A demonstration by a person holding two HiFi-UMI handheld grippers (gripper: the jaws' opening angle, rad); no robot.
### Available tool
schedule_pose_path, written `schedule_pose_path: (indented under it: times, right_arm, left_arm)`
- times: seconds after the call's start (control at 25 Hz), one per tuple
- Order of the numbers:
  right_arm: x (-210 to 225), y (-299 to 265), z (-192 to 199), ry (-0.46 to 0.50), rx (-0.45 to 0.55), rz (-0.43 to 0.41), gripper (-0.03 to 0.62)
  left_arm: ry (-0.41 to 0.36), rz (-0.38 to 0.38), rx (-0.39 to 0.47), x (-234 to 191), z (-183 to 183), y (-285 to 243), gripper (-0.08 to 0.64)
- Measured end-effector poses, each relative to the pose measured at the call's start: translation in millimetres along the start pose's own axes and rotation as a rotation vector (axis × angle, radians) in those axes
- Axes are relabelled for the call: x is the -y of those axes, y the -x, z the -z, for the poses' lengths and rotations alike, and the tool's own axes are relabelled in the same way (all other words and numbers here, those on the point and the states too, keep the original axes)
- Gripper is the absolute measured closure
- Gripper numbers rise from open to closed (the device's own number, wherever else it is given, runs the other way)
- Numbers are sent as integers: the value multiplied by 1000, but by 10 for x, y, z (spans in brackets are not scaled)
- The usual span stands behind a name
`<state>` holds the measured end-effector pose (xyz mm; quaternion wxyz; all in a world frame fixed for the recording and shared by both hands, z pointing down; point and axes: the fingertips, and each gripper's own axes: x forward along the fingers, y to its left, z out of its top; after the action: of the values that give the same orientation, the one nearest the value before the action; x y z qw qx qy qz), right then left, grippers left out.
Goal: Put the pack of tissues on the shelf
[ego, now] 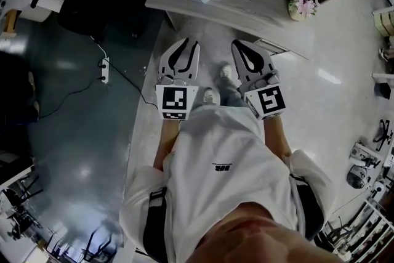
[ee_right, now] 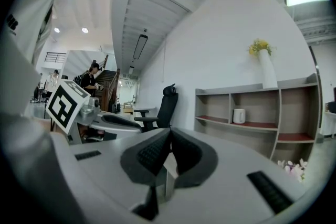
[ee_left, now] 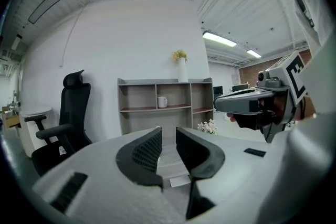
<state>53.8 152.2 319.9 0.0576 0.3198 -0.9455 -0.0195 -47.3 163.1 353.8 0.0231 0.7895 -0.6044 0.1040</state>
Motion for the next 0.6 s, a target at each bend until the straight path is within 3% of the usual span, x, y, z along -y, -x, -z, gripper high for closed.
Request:
schedule_pose_path:
  times: [0.6]
  right_arm:
    - [559, -526, 315, -38, -22, -24, 566]
  left_arm:
    - [5, 12, -37, -169, 189, -759, 465]
